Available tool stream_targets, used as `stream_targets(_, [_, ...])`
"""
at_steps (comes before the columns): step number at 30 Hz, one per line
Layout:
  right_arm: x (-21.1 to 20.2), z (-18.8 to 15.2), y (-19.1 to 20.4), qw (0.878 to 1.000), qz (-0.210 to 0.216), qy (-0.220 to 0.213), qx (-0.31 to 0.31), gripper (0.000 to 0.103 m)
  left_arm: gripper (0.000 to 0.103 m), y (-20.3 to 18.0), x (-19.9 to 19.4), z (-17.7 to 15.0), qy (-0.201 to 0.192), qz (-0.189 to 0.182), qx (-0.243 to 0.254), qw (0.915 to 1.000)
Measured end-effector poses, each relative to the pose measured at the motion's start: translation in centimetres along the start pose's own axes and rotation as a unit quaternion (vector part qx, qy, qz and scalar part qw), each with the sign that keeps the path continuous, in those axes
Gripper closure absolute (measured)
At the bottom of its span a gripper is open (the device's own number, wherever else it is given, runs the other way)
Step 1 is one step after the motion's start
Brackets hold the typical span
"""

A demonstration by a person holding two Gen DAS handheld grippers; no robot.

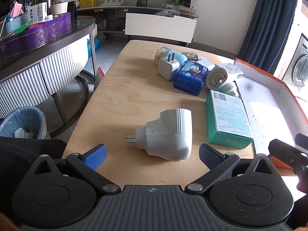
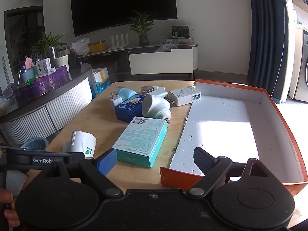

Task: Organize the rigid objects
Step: 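Move left tool to white plug adapter while right tool approaches teal box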

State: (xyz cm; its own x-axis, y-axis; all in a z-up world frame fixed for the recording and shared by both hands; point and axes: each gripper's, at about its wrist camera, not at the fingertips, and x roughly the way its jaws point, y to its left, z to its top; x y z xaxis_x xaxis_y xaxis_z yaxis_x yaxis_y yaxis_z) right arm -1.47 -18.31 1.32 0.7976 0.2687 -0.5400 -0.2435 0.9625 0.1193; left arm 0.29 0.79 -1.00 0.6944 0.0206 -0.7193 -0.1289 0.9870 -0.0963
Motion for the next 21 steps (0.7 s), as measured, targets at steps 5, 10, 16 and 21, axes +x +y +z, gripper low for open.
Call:
stream_targets(5, [-0.01,-0.03,0.05,1.000,0.000,0.000,0.000,0.001,0.000,0.04,0.12,-0.06,0.000,0.000,-0.002,1.0000])
stream_targets(10, [-0.02,-0.09,0.07,1.000,0.000,0.001,0.000,0.001,0.000,0.13,0.29,-0.17,0.002,0.001,-0.002,1.0000])
stream_targets(16, [0.16,-0.21,0.08,1.000,0.002,0.003,0.001,0.001,0.000,0.14,0.47,-0.26,0.003,0.000,-0.003,1.0000])
stream_targets(21, [0.41,-0.21,0.18,1.000,0.004,0.008,0.001,0.001,0.000,0.06,0.64,-0.24,0.006,0.000,-0.002,1.0000])
